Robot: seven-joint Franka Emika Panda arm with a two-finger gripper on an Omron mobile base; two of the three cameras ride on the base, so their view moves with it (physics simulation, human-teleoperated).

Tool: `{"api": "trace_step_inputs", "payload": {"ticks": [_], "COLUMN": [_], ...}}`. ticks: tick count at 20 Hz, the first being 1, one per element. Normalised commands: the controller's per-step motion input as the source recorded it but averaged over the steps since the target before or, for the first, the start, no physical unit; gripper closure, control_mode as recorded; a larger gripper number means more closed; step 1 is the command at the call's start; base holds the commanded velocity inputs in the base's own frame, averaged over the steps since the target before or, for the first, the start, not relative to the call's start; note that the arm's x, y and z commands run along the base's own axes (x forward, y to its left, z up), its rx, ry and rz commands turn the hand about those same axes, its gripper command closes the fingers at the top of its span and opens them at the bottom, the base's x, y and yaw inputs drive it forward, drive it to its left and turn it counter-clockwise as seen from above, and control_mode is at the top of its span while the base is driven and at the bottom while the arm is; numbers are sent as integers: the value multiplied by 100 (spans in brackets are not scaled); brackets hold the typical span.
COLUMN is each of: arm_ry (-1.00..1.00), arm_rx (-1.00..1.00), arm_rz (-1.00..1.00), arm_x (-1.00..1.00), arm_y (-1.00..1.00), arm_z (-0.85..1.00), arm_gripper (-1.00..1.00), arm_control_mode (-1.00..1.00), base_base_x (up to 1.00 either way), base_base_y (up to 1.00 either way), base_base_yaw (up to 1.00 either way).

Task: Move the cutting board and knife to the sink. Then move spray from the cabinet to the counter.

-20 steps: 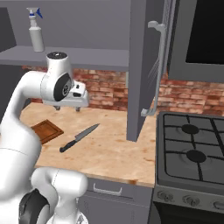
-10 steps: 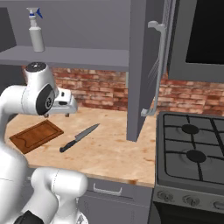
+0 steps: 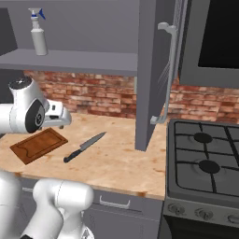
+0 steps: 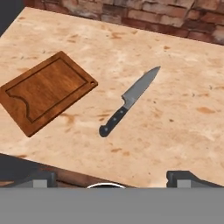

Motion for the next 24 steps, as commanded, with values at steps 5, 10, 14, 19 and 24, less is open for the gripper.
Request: {"api": "trace_step_inputs", "payload": {"ticks": [5, 10, 14, 19, 24], "arm_ry": [0, 0, -1, -2, 0], "arm_rx": [0, 0, 2, 6, 10], "arm_rz": [-3, -5, -12, -15, -9], "arm_x": [21, 29, 32, 34, 39], "arm_y": [41, 44, 46, 41, 26], "arm_z": [-4, -7, -14, -21, -23], "arm_gripper": [-100, -100, -100, -100, -100], "arm_control_mode": [-100, -100, -100, -100, -100], "base_base_x": [0, 0, 0, 0, 0], "base_base_y": [0, 0, 0, 0, 0], "base_base_yaw": [0, 0, 0, 0, 0]}}
